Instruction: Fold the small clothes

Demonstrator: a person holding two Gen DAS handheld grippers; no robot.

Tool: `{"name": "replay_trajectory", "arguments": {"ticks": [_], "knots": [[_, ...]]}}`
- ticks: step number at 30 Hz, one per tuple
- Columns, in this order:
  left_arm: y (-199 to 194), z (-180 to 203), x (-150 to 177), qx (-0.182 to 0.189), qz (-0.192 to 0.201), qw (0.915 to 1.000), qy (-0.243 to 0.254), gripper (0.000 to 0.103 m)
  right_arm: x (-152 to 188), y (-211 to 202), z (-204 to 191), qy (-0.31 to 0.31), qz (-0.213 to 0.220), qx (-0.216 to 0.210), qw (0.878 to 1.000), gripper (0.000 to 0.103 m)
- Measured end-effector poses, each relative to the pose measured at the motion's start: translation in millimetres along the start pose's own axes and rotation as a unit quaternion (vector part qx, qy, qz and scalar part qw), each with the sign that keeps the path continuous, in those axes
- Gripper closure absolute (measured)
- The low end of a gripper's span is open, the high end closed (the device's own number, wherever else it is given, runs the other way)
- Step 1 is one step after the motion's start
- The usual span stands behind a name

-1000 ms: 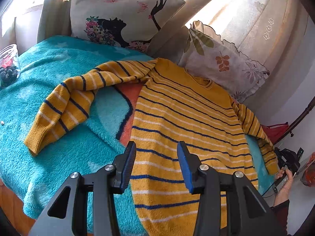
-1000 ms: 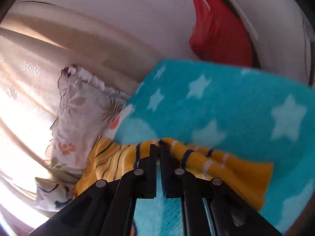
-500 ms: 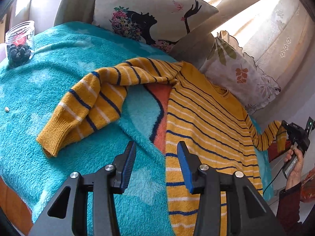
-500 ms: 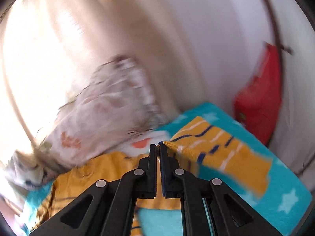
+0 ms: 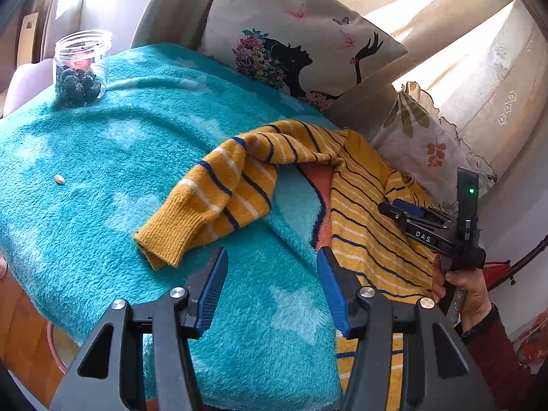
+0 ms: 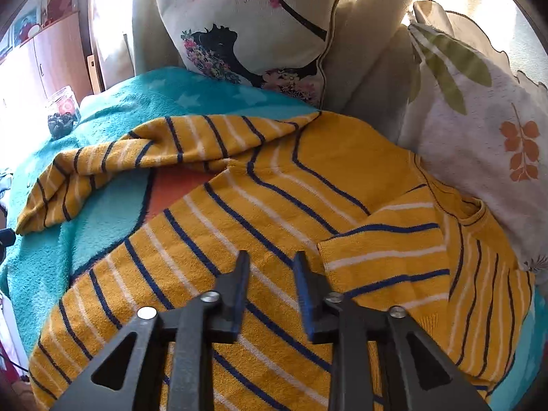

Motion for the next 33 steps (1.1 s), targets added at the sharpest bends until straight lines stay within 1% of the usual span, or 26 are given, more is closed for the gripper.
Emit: {"name": "replay_trajectory", "arguments": {"ticks": [3, 6, 8, 9, 11, 12, 13, 15, 16, 17, 18, 19, 20, 22, 24, 26, 27, 28, 29, 30, 32, 33], "knots": [[4, -3, -2, 0.011, -0.005, 0.9999, -0.006, 0.050, 8, -21, 24, 0.037, 0.012, -0.002, 0.999, 0.054], [7, -2, -2, 0.021, -0.010, 0.9997, -0.005, 0.050, 14, -46, 60, 0.106, 0.023, 0.008, 0.994, 0.053], [11, -1, -2, 0.024, -0.015, 0.9996, -0.004, 0.050, 28, -56, 90, 0.167, 0.030, 0.020, 0.985, 0.050], [12, -2, -1, 0.026, -0.018, 0.9995, -0.004, 0.050, 32, -56, 103, 0.194, 0.031, 0.026, 0.980, 0.047], [14, -2, -2, 0.027, -0.021, 0.9994, -0.005, 0.050, 47, -55, 130, 0.256, 0.031, 0.033, 0.966, 0.044], [14, -2, -2, 0.028, -0.021, 0.9994, -0.006, 0.050, 53, -52, 140, 0.281, 0.030, 0.024, 0.959, 0.043], [14, -3, -2, 0.028, -0.021, 0.9994, -0.006, 0.050, 57, -48, 146, 0.294, 0.027, 0.013, 0.955, 0.043], [14, -4, -3, 0.025, -0.020, 0.9995, -0.007, 0.050, 59, -33, 147, 0.305, 0.012, -0.016, 0.952, 0.043], [13, -5, -3, 0.023, -0.021, 0.9995, -0.007, 0.049, 57, -26, 142, 0.298, 0.002, -0.028, 0.954, 0.049], [13, -6, -3, 0.021, -0.021, 0.9995, -0.008, 0.049, 53, -20, 134, 0.282, -0.009, -0.032, 0.959, 0.063], [12, -7, -3, 0.019, -0.020, 0.9996, -0.010, 0.049, 46, -15, 126, 0.262, -0.021, -0.028, 0.964, 0.092], [12, -7, -4, 0.017, -0.020, 0.9996, -0.011, 0.049, 36, -13, 117, 0.240, -0.025, -0.017, 0.970, 0.093], [11, -8, -4, 0.014, -0.019, 0.9996, -0.012, 0.049, 25, -12, 109, 0.224, -0.020, -0.015, 0.974, 0.093], [12, -8, -6, 0.011, -0.019, 0.9997, -0.014, 0.049, 2, -6, 90, 0.202, -0.005, -0.037, 0.979, 0.093], [12, -7, -6, 0.010, -0.019, 0.9997, -0.015, 0.049, -20, 3, 72, 0.179, 0.007, -0.049, 0.983, 0.093], [11, -4, -6, 0.008, -0.019, 0.9997, -0.012, 0.049, -44, 17, 53, 0.154, 0.015, -0.061, 0.986, 0.090], [11, -2, -5, 0.007, -0.018, 0.9998, -0.010, 0.049, -53, 25, 46, 0.150, 0.016, -0.067, 0.986, 0.082], [9, -1, -5, 0.006, -0.017, 0.9998, -0.008, 0.049, -60, 34, 41, 0.151, 0.016, -0.079, 0.985, 0.061], [8, -1, -5, 0.004, -0.015, 0.9998, -0.007, 0.049, -68, 44, 35, 0.157, 0.017, -0.095, 0.983, 0.053], [6, -1, -5, 0.002, -0.013, 0.9999, -0.007, 0.048, -73, 50, 32, 0.162, 0.020, -0.108, 0.981, 0.049], [2, -5, -6, -0.004, -0.007, 0.9999, -0.011, 0.044, -81, 52, 22, 0.164, 0.032, -0.130, 0.977, 0.049], [1, -9, -7, -0.009, -0.003, 0.9999, -0.014, 0.044, -83, 49, 19, 0.162, 0.041, -0.137, 0.976, 0.049]]}}
Point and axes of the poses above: each gripper's, at about its wrist camera, not at the fingertips, and y roughly the way its jaws point, z to its right, x to its underside, the point moved 2 cm from there along y, roughly the way its jaws point, and after that the axes turned 10 degrees about -y, right-handed, at the moved point
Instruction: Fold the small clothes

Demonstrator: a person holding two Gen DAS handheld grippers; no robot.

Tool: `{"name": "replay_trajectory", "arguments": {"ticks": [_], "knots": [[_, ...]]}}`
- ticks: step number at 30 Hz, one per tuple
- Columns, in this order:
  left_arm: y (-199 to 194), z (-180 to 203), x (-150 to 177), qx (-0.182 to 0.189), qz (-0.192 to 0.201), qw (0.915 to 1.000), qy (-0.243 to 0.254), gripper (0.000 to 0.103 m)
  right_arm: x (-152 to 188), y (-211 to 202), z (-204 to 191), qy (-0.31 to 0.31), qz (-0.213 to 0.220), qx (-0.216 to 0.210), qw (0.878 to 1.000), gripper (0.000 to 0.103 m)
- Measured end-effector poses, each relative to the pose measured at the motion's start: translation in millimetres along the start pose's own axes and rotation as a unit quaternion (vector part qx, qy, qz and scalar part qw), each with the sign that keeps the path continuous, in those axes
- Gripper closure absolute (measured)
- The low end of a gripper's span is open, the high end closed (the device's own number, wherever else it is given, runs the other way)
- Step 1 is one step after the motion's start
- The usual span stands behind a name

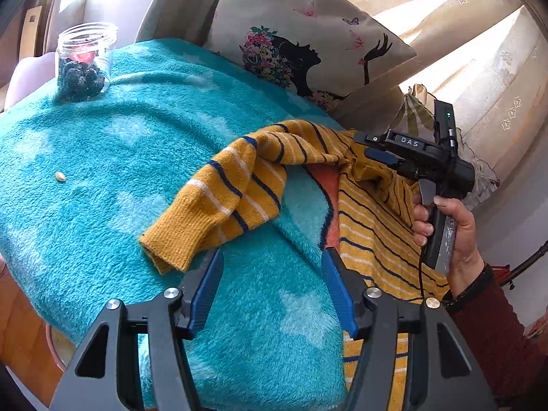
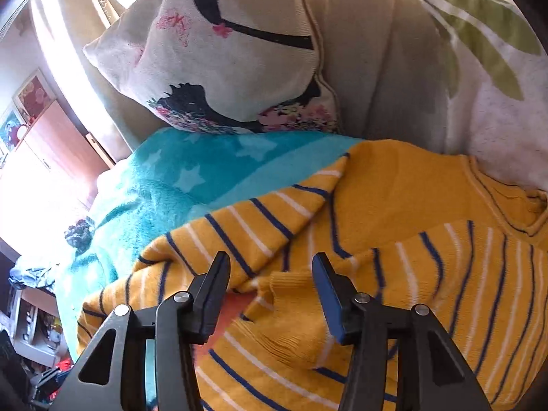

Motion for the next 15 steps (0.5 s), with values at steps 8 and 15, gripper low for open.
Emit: {"name": "replay_trajectory", "arguments": {"ticks": [8, 15], "knots": [[-4, -21, -15, -0.039, 0.024, 0.9988, -0.016, 0.044, 24, -28, -19, -0.069, 0.008, 0.061, 0.996, 0.043], [-9, -17, -13, -0.031, 0.027, 0.9990, -0.019, 0.044, 42, -31, -18, -0.121, -0.018, 0.112, 0.986, 0.043]]}}
Point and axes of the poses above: each gripper's, at about its wrist camera, not at the fingertips, and y roughly the way its jaws point, z to its right, x to its underside, the point moved 2 cm from there along y, roughly the way its jaws point, and after that the axes turned 10 degrees about -y, right-handed, at the moved point
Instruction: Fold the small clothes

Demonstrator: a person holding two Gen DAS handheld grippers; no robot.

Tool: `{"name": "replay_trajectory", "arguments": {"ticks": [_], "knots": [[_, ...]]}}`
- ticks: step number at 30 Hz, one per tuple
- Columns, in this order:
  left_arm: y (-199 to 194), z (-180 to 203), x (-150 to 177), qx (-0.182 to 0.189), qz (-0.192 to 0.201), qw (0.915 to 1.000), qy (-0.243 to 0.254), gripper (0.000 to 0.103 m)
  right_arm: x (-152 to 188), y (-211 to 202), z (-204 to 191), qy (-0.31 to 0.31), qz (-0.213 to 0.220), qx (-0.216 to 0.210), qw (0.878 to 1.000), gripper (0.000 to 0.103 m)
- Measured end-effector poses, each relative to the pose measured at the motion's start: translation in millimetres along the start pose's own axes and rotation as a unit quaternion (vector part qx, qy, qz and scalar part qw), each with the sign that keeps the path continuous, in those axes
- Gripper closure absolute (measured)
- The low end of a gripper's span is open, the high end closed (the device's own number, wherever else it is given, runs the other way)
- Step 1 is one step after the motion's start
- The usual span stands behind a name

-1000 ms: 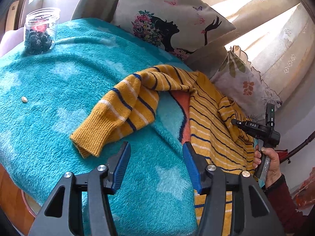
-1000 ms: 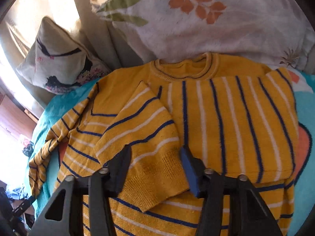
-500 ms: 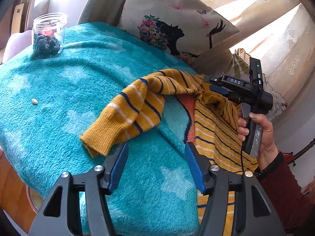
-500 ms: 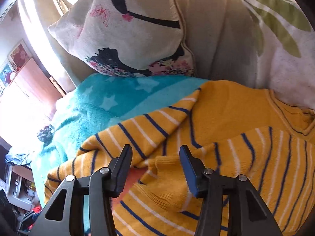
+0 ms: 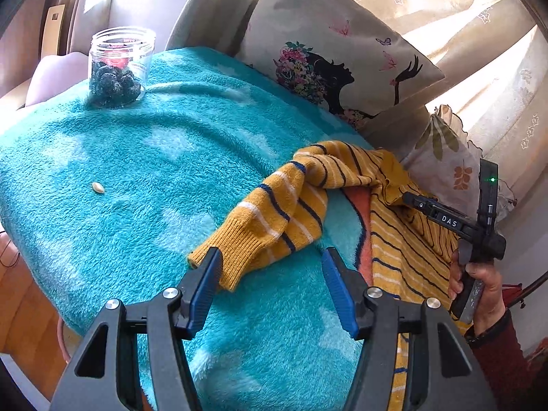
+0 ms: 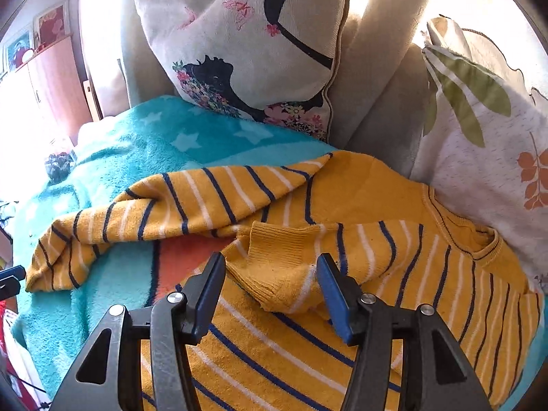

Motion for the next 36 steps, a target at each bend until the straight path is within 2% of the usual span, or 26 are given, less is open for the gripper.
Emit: {"name": "replay_trajectory", "arguments": {"ticks": [3, 7, 10, 11, 12, 13, 14, 15, 16, 17, 18, 20, 21, 23, 26, 29, 32, 34, 36], "knots": [[-5, 3, 1, -0.006, 0.006, 0.9999, 0.011, 0.044, 20, -17, 26, 0.035, 0.001, 0.010, 0.999, 0.043], [-3, 4, 0, -0.007, 0.003, 0.9998, 0.017, 0.043, 74, -44, 93, 0.114, -0.013, 0.045, 0.992, 0.043], [4, 11, 2, 0.000, -0.004, 0.9998, 0.018, 0.043, 128, -55, 164, 0.223, -0.041, 0.075, 0.971, 0.043], [6, 15, 3, 0.002, -0.006, 0.9998, 0.019, 0.043, 151, -61, 192, 0.263, -0.054, 0.114, 0.957, 0.043], [7, 18, 5, 0.003, -0.008, 0.9997, 0.021, 0.043, 166, -68, 211, 0.285, -0.058, 0.139, 0.947, 0.053], [8, 21, 6, 0.004, -0.009, 0.9997, 0.023, 0.043, 180, -77, 228, 0.307, -0.042, 0.140, 0.940, 0.086], [9, 23, 7, 0.003, -0.010, 0.9996, 0.025, 0.043, 191, -87, 243, 0.337, -0.036, 0.147, 0.929, 0.096], [10, 25, 8, 0.001, -0.011, 0.9996, 0.028, 0.043, 198, -95, 252, 0.357, -0.044, 0.173, 0.917, 0.096], [11, 26, 9, -0.002, -0.012, 0.9995, 0.029, 0.043, 203, -101, 258, 0.363, -0.057, 0.205, 0.907, 0.089], [11, 26, 9, -0.004, -0.012, 0.9995, 0.029, 0.043, 205, -107, 262, 0.364, -0.062, 0.228, 0.901, 0.077], [12, 27, 10, -0.006, -0.012, 0.9995, 0.029, 0.043, 206, -114, 262, 0.370, -0.047, 0.225, 0.900, 0.056], [14, 30, 10, -0.010, -0.012, 0.9994, 0.030, 0.043, 197, -127, 253, 0.372, -0.008, 0.202, 0.906, 0.056], [15, 31, 11, -0.011, -0.012, 0.9994, 0.029, 0.043, 188, -131, 245, 0.361, 0.005, 0.188, 0.913, 0.056], [17, 36, 14, -0.005, -0.015, 0.9995, 0.029, 0.043, 157, -130, 219, 0.322, 0.031, 0.145, 0.935, 0.056], [20, 46, 20, 0.000, -0.019, 0.9991, 0.038, 0.043, 98, -102, 167, 0.241, 0.044, 0.058, 0.968, 0.056], [20, 50, 21, 0.003, -0.020, 0.9991, 0.037, 0.043, 46, -65, 109, 0.157, 0.034, -0.008, 0.987, 0.056], [11, 41, 15, -0.005, -0.007, 0.9996, 0.029, 0.043, 9, -22, 62, 0.099, 0.009, -0.060, 0.993, 0.056], [4, 30, 7, -0.019, 0.006, 0.9996, 0.021, 0.043, -6, 7, 42, 0.085, -0.016, -0.068, 0.994, 0.058], [-1, 16, -1, -0.035, 0.017, 0.9992, 0.011, 0.041, -17, 43, 33, 0.085, -0.061, -0.060, 0.993, 0.059]]}}
Point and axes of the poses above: each gripper's, at about its wrist camera, not at the fingertips, and y roughly the way its jaws point, z to its right, x to its underside, the point moved 2 cm from there along y, roughly the way its jaws point, and after that the axes turned 10 degrees about -y, right-handed, at the moved point
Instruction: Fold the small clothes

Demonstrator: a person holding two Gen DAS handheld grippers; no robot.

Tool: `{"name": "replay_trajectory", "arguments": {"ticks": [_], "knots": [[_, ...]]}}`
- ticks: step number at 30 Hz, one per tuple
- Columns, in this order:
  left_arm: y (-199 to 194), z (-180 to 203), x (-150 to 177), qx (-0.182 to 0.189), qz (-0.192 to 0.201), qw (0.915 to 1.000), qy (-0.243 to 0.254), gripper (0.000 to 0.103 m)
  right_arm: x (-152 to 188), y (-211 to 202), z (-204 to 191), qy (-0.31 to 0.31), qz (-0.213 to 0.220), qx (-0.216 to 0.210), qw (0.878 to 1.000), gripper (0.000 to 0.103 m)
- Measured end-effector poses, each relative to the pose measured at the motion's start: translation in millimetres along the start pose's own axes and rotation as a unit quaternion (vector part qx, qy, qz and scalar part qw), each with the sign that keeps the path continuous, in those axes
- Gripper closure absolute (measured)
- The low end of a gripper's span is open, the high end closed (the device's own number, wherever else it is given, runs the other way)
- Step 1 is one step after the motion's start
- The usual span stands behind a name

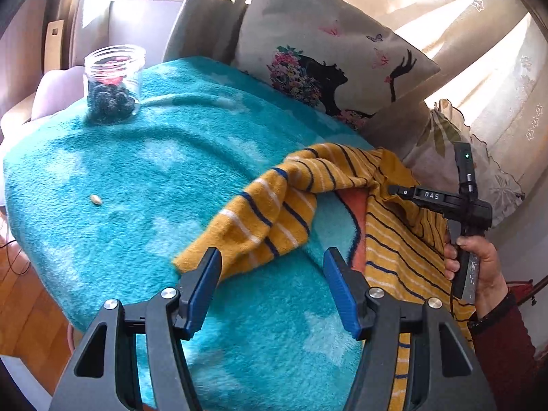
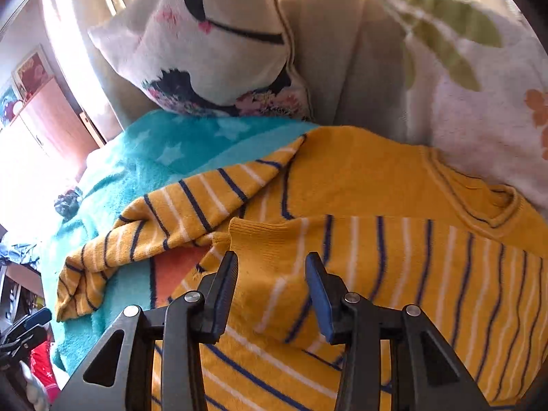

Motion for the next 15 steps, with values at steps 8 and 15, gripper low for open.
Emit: {"name": "replay_trajectory", "arguments": {"ticks": [8, 15], "knots": [[6, -31, -10, -0.043, 0.013, 0.9990, 0.006, 0.034, -23, 17, 2, 0.024, 0.010, 0.021, 0.999, 0.047], [46, -16, 3, -0.111, -0.021, 0.9887, 0.099, 0.060, 11, -39, -9, 0.010, 0.046, 0.002, 0.999, 0.047]]}}
Point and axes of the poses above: each gripper's, at about its wrist camera, not at the fingertips, and y roughly the way its jaws point, z to its right, x to its underside, the point moved 2 cm from there along y, roughly the way its jaws point, and after that the axes turned 10 degrees about -y, right-handed, at the moved point
